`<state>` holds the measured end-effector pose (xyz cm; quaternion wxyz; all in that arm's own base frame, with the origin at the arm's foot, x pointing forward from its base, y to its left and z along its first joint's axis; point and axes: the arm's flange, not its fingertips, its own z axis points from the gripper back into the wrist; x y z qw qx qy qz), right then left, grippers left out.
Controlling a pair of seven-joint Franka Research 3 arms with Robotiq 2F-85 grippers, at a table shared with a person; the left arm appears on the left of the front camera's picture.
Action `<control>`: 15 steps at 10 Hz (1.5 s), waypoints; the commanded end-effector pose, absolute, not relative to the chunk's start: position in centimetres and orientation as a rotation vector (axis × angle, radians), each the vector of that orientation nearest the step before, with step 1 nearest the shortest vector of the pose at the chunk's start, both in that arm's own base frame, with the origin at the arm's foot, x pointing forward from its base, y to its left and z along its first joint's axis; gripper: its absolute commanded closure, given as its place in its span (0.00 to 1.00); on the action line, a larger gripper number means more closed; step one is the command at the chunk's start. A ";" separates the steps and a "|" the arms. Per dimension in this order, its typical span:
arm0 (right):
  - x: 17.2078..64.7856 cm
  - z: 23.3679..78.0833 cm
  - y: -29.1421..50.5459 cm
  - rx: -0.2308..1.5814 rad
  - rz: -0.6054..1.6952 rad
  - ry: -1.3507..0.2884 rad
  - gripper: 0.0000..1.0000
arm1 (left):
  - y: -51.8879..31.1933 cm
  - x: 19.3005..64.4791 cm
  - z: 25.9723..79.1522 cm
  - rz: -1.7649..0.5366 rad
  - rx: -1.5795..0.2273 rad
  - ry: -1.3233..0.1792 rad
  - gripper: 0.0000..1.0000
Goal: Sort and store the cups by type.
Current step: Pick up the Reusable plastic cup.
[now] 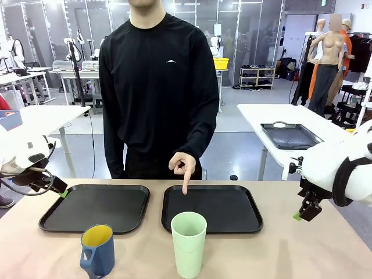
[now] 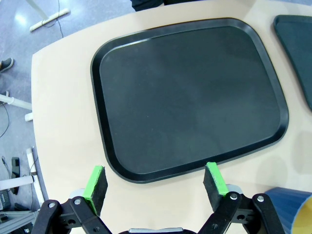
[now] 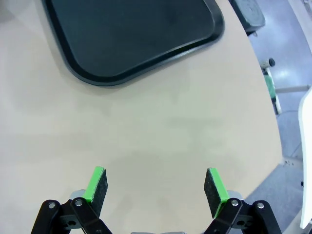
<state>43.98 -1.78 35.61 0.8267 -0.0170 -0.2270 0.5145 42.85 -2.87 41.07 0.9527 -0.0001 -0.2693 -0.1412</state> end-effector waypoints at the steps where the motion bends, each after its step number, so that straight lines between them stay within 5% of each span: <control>1: 44.2 36.1 -1.6 -0.068 1.081 -0.470 0.00 | -2.8 42.9 41.0 -0.286 -0.005 -0.544 0.00; 5: 44.0 35.6 -1.9 -0.044 1.098 -0.483 0.00 | -2.8 42.9 41.0 -0.286 -0.005 -0.544 0.00; 15: 38.7 29.6 -0.3 0.500 1.621 -0.787 0.00 | -2.8 42.9 41.0 -0.286 -0.005 -0.544 0.00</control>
